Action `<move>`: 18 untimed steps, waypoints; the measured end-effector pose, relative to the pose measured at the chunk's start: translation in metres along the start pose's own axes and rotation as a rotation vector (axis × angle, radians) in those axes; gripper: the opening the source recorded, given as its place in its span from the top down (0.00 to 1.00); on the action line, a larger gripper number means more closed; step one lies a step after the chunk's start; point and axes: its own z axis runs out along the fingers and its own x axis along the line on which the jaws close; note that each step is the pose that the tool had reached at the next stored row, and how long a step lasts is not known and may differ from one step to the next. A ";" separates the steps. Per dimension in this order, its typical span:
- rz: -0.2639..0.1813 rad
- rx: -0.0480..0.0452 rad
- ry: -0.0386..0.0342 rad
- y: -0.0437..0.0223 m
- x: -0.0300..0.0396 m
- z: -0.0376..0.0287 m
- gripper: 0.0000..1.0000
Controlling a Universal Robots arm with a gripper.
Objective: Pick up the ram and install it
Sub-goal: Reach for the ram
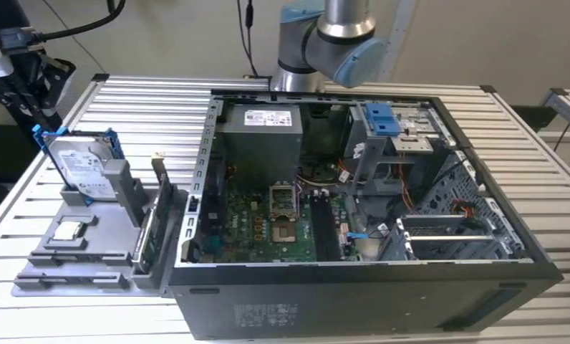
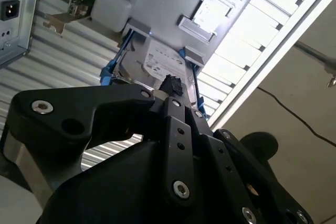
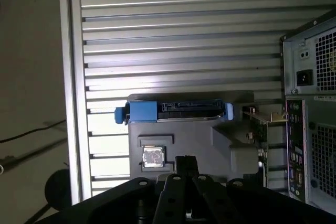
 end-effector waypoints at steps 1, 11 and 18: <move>0.000 0.0000 0.0001 0.0000 0.0001 0.0000 0.89; 0.000 0.0000 0.0000 -0.0048 -0.0001 0.0001 0.89; 0.000 0.0000 0.0000 -0.0121 -0.0006 0.0002 0.89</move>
